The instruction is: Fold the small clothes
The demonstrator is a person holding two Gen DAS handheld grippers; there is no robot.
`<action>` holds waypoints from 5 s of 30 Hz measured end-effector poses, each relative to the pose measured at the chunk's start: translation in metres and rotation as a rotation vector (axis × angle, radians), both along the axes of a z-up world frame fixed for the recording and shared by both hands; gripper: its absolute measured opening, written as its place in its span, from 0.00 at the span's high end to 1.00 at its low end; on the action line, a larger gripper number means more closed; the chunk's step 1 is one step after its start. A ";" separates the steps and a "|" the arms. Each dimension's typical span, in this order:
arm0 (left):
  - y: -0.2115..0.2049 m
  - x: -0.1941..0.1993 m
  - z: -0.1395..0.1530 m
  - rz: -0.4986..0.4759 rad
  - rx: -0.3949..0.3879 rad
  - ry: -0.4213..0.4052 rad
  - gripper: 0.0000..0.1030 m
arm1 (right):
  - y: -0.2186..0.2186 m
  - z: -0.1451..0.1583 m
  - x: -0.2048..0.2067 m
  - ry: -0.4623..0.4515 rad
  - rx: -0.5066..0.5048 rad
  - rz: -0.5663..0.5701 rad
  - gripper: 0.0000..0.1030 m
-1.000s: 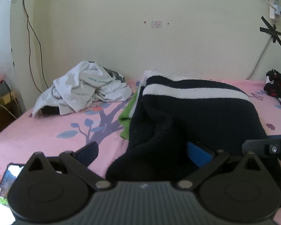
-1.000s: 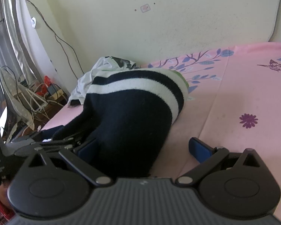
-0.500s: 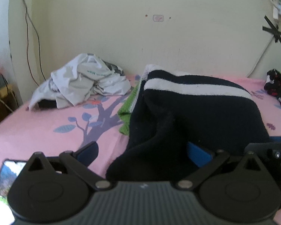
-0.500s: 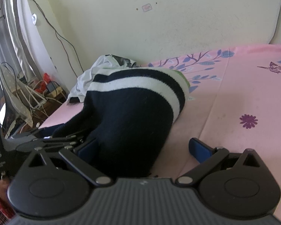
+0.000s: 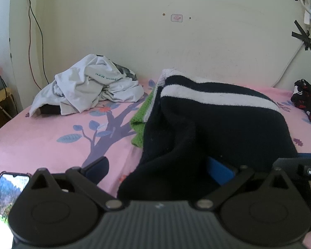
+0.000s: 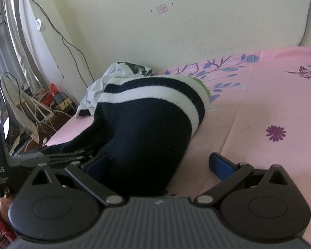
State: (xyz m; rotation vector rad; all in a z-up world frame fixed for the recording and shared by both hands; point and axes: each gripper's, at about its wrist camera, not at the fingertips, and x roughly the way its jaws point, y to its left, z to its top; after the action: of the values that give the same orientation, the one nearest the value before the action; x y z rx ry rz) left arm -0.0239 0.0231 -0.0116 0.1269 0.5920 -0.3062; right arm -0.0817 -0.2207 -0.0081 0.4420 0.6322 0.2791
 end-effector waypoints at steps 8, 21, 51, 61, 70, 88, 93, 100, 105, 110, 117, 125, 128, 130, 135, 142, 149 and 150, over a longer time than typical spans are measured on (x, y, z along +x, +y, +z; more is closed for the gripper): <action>0.000 0.000 -0.001 0.000 0.004 -0.004 0.00 | -0.002 0.000 0.000 -0.003 0.015 -0.003 0.06; 0.001 0.001 -0.001 -0.001 -0.005 0.002 0.00 | -0.004 -0.001 -0.001 -0.005 0.040 -0.005 0.06; 0.000 0.002 -0.004 0.001 -0.015 0.012 0.00 | -0.003 -0.001 -0.002 -0.005 0.046 -0.006 0.06; 0.002 0.006 -0.003 -0.007 -0.032 0.034 0.00 | -0.003 -0.001 -0.002 -0.005 0.046 -0.007 0.06; 0.004 0.009 -0.004 -0.010 -0.052 0.053 0.00 | -0.003 -0.001 -0.003 -0.006 0.052 -0.006 0.06; 0.004 0.009 -0.004 -0.010 -0.050 0.052 0.00 | -0.003 -0.001 -0.003 -0.005 0.053 -0.006 0.06; 0.005 0.011 -0.004 -0.012 -0.056 0.061 0.00 | -0.003 -0.001 -0.003 -0.005 0.052 -0.006 0.06; 0.006 0.012 -0.005 -0.014 -0.064 0.070 0.00 | -0.003 -0.001 -0.003 -0.005 0.053 -0.007 0.06; 0.006 0.014 -0.006 -0.016 -0.070 0.078 0.00 | -0.003 -0.001 -0.003 -0.005 0.062 -0.009 0.06; 0.022 0.034 -0.007 -0.058 -0.175 0.201 0.00 | -0.011 -0.003 0.000 0.004 0.116 -0.011 0.06; 0.027 0.043 0.001 -0.138 -0.152 0.303 0.00 | -0.017 -0.003 0.011 0.033 0.160 -0.014 0.06; 0.021 0.045 0.001 -0.159 -0.129 0.302 0.00 | 0.009 0.000 0.041 0.076 0.131 0.025 0.14; 0.026 0.045 0.001 -0.158 -0.160 0.295 0.06 | 0.014 0.008 0.047 0.089 0.096 0.005 0.27; 0.025 0.045 0.004 -0.198 -0.207 0.312 0.44 | 0.011 0.015 0.043 0.064 0.092 0.016 0.40; -0.019 0.040 0.022 -0.253 -0.158 0.288 0.59 | 0.000 0.043 0.027 -0.047 -0.010 0.022 0.60; -0.154 0.036 0.068 -0.495 -0.142 0.210 0.64 | -0.103 0.096 -0.016 -0.216 -0.128 -0.177 0.61; -0.334 0.041 0.104 -0.688 -0.121 0.128 0.63 | -0.253 0.109 -0.045 -0.278 -0.119 -0.485 0.60; -0.356 0.044 0.101 -0.690 -0.113 0.131 0.63 | -0.276 0.101 -0.044 -0.260 -0.097 -0.531 0.60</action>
State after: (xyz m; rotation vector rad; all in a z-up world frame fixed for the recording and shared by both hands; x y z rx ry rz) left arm 0.0204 -0.3327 0.0892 0.2023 0.6460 -1.0217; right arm -0.1257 -0.4970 0.0925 0.4548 0.2559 -0.1973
